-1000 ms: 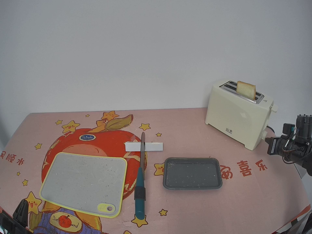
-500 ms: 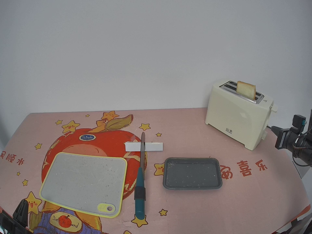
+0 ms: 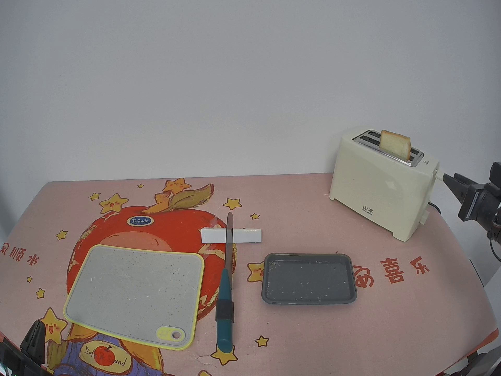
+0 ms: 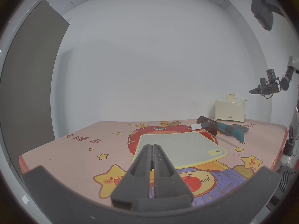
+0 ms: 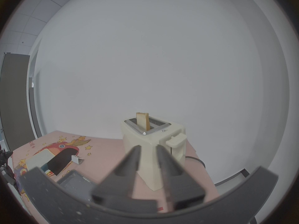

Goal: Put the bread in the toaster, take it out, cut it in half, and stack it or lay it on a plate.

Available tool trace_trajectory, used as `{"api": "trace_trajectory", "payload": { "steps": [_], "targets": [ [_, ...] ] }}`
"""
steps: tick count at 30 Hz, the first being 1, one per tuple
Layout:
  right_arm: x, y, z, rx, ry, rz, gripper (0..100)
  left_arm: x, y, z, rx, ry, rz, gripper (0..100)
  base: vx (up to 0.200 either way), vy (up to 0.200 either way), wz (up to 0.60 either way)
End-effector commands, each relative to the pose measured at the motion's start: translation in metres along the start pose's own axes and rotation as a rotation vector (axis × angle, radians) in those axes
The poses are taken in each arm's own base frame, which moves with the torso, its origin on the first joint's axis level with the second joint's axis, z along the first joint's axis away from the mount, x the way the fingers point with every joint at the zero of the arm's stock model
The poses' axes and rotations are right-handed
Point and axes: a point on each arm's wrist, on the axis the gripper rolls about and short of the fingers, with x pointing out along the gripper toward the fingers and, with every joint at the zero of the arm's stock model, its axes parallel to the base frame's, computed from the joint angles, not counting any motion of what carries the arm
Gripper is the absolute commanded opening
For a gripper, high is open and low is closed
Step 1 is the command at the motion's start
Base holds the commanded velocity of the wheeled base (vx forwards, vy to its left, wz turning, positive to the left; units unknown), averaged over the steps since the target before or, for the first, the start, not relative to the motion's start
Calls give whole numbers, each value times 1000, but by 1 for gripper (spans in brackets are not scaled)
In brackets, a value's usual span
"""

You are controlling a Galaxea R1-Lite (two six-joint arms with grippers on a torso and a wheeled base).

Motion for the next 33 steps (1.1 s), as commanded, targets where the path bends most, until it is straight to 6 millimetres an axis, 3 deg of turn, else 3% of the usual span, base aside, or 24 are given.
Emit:
{"api": "trace_trajectory", "payload": {
  "steps": [1,6,9,15,18,33],
  "targets": [
    [-13,2,2,0,-27,27,100,1,0,-4,0,17,0,0,0,0,0],
    [-21,2,4,-6,-51,31,100,1,0,-4,0,17,0,0,0,0,0],
    [-15,2,18,-14,-65,37,100,1,0,-4,0,17,-1,0,0,0,0],
    [-2,2,56,-12,69,152,100,1,0,-4,0,17,-1,0,0,0,0],
    [2,-1,66,-29,128,235,100,1,0,-4,0,17,-1,0,0,0,0],
    [67,-44,58,-138,241,303,100,1,0,-4,0,17,0,0,0,0,0]
  ]
}}
